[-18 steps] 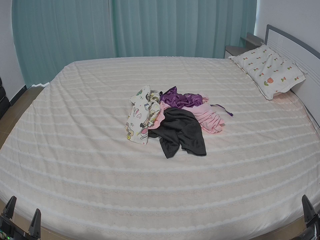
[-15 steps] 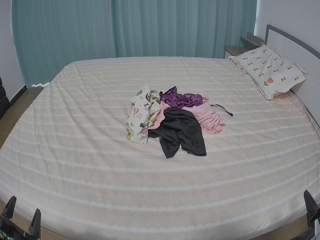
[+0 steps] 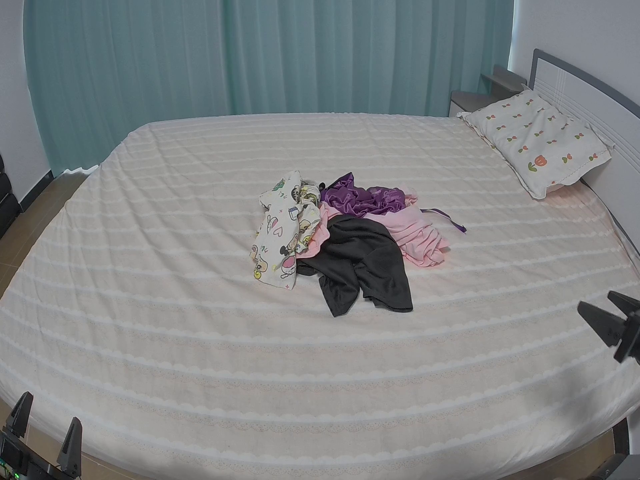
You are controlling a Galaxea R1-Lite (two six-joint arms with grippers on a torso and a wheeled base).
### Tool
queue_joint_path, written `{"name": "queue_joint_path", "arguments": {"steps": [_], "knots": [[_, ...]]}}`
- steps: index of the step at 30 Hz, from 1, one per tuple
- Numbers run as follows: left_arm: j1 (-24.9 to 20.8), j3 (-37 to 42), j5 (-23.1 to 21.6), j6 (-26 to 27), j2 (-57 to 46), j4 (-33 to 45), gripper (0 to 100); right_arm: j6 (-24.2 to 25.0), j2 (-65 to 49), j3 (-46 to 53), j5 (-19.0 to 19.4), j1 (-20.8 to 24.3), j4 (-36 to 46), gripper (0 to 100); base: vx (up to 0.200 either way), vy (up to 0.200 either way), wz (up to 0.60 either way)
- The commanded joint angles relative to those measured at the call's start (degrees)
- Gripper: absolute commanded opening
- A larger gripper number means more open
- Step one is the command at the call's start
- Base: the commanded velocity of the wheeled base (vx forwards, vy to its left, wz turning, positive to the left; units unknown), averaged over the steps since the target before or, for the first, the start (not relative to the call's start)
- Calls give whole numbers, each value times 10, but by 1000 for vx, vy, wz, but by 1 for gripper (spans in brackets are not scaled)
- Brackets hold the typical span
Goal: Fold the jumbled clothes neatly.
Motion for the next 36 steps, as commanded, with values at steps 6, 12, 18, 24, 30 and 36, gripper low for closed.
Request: {"name": "queue_joint_path", "arguments": {"steps": [6, 12, 18, 24, 30, 36], "knots": [[0, 10, -2, -1, -7, 0, 100, 171, 674, -338, -29, 119, -170, 100, 0, 0, 0], [0, 10, -2, -1, -7, -1, 100, 217, 786, -446, -56, 148, -162, 100, 0, 0, 0], [0, 10, -2, -1, -7, -1, 100, 224, 873, -520, -79, 159, -160, 100, 0, 0, 0], [0, 10, -2, 0, -7, -1, 100, 224, 936, -582, -88, 159, -159, 100, 0, 0, 0], [0, 10, -2, 0, -8, 0, 100, 224, 972, -618, -89, 161, -159, 100, 0, 0, 0], [0, 10, -2, 0, -8, 0, 100, 224, 984, -631, -90, 164, -160, 100, 0, 0, 0]]}}
